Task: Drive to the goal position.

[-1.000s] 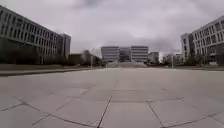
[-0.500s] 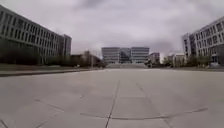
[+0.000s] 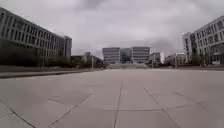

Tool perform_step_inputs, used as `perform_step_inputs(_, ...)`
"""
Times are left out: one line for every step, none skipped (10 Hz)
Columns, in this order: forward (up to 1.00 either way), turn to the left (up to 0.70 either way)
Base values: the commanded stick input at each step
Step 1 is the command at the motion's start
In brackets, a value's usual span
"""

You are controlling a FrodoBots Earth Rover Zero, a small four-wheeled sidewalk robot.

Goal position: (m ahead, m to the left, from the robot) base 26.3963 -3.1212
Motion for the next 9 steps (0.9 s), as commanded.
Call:
perform_step_inputs(1.00,0.00)
perform_step_inputs(1.00,0.00)
perform_step_inputs(1.00,0.00)
perform_step_inputs(1.00,0.00)
perform_step_inputs(1.00,0.00)
perform_step_inputs(1.00,0.00)
perform_step_inputs(1.00,0.00)
perform_step_inputs(1.00,0.00)
perform_step_inputs(1.00,0.00)
